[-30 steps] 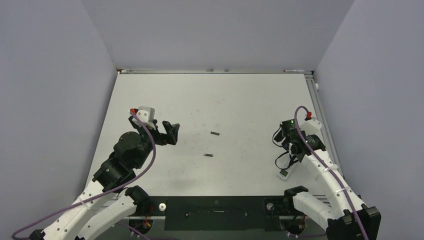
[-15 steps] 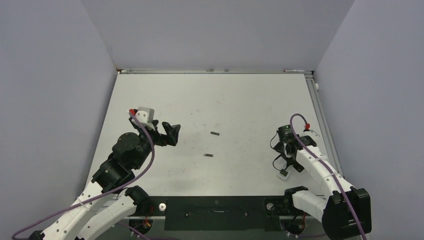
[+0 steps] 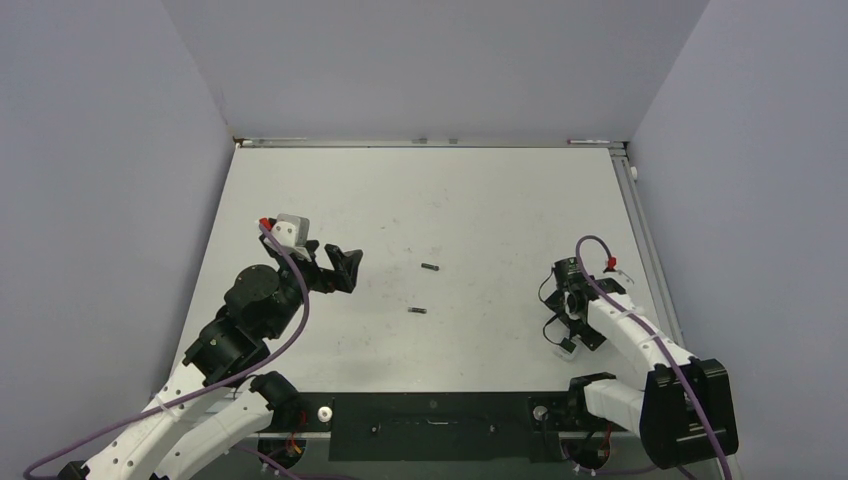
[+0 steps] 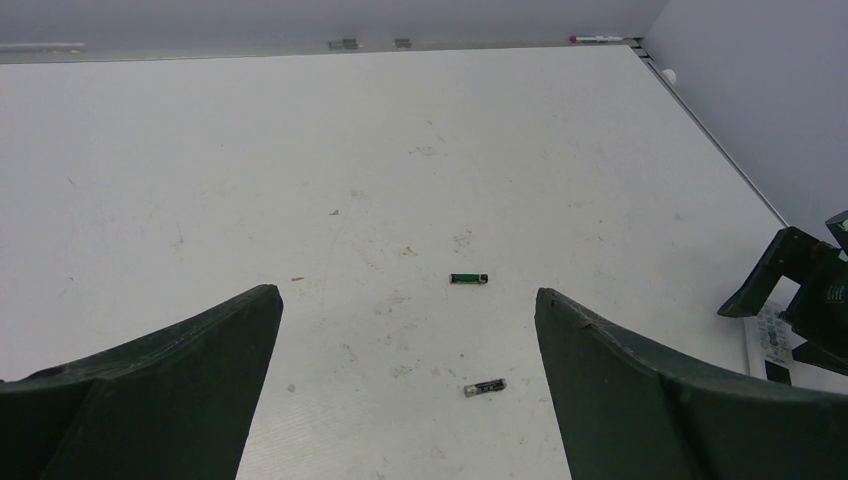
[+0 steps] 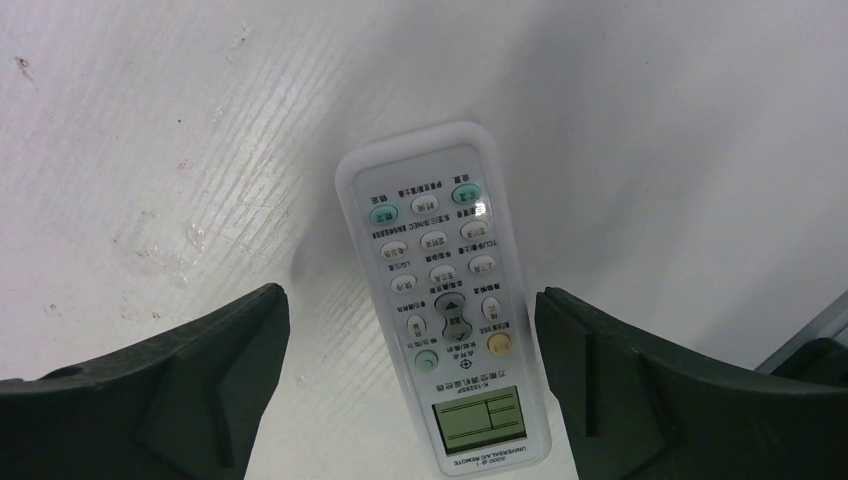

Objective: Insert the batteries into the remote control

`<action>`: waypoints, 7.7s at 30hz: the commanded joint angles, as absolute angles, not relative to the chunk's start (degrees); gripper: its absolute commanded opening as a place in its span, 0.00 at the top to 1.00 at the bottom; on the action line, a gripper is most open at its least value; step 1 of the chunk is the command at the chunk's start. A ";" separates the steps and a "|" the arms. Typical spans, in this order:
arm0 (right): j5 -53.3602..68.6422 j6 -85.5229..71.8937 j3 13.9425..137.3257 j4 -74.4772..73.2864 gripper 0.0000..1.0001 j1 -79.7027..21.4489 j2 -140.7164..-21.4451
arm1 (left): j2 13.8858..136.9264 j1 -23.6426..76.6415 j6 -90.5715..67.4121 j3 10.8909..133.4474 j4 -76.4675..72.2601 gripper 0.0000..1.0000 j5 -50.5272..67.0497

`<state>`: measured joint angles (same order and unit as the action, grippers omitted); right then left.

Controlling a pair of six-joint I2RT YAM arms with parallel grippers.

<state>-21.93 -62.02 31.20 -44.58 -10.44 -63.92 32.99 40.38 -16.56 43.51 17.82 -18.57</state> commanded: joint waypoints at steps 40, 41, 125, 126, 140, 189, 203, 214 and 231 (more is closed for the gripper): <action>-9.58 -59.26 32.08 -37.74 0.91 -10.15 -48.36 | 37.49 40.14 -25.04 45.69 20.64 0.04 -9.32; -9.28 -59.65 32.37 -37.25 0.91 -10.56 -47.54 | 37.61 40.10 -25.85 45.64 20.82 0.04 -9.05; -27.69 -84.59 59.74 -15.31 0.82 -64.77 -72.74 | 43.41 40.69 -46.97 28.04 -7.42 1.00 15.52; -27.69 -84.18 59.56 -15.37 0.73 -64.78 -72.43 | 43.14 40.69 -46.94 28.03 -7.27 1.00 15.35; -25.85 -67.25 57.76 -19.90 0.31 -64.42 -65.79 | 41.36 37.90 -49.27 27.50 -6.66 1.00 22.48; -36.69 46.05 51.71 -15.85 0.28 -93.05 -64.42 | 39.64 25.14 -71.91 20.23 -16.28 1.00 62.42; -43.48 64.70 43.76 1.99 0.42 -94.48 -65.41 | 39.46 25.14 -78.97 18.81 -25.19 1.00 66.33; -43.49 70.31 40.51 9.23 0.60 -94.40 -65.85 | 39.06 25.22 -79.21 18.73 -25.49 1.00 67.40; -43.37 71.07 40.61 10.74 0.91 -94.22 -66.37 | 37.82 25.27 -79.58 18.45 -25.72 0.79 67.43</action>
<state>-42.63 71.57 40.69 8.10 -94.17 -66.02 39.05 25.12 -80.55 18.13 -20.75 65.28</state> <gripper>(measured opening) 0.304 0.222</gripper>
